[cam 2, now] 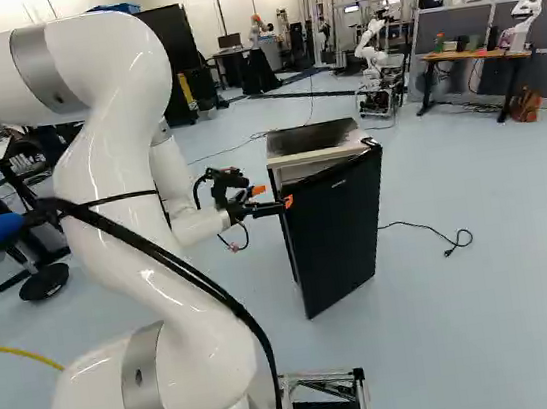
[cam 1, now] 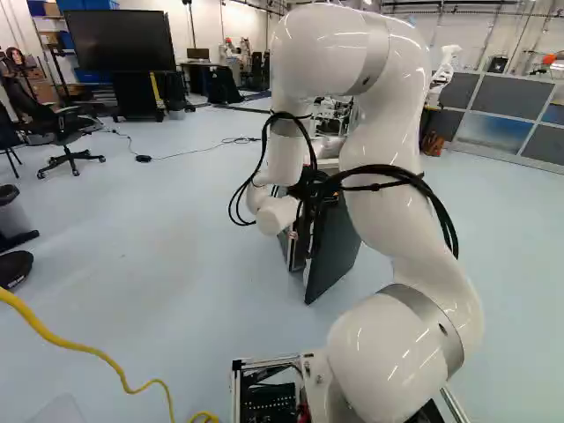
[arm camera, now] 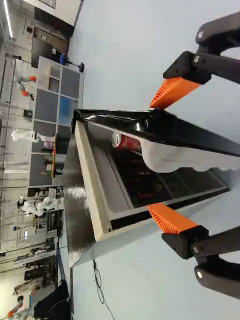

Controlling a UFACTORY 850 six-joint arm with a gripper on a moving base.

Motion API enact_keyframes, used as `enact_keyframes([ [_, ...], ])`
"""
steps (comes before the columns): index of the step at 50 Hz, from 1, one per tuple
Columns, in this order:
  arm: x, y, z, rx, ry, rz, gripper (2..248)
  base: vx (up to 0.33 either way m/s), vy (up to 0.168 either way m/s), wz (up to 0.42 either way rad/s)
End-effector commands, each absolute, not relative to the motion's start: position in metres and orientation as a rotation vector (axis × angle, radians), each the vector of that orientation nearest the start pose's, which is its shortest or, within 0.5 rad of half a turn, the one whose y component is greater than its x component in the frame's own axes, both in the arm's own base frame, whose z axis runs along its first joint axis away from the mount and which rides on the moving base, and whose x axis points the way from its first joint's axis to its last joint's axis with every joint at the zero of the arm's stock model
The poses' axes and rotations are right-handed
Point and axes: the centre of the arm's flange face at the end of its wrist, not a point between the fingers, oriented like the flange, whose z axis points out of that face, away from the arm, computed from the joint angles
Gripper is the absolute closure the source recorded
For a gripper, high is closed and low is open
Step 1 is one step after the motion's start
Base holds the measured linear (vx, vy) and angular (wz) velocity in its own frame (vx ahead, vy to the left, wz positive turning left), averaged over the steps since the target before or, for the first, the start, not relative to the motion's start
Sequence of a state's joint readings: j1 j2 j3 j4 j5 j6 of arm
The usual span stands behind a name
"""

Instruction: Grab a drink from the fridge

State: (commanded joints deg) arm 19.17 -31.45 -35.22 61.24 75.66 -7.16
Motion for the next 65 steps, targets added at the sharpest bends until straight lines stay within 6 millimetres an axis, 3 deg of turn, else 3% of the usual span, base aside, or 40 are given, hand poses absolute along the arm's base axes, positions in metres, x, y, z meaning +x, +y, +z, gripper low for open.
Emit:
enact_keyframes([
  [25,0.382,0.049,0.267,-2.825,0.920,-2.129,3,0.000,0.000,0.000],
  [65,0.393,0.047,0.270,-2.775,0.971,-2.226,3,0.000,0.000,0.000],
])
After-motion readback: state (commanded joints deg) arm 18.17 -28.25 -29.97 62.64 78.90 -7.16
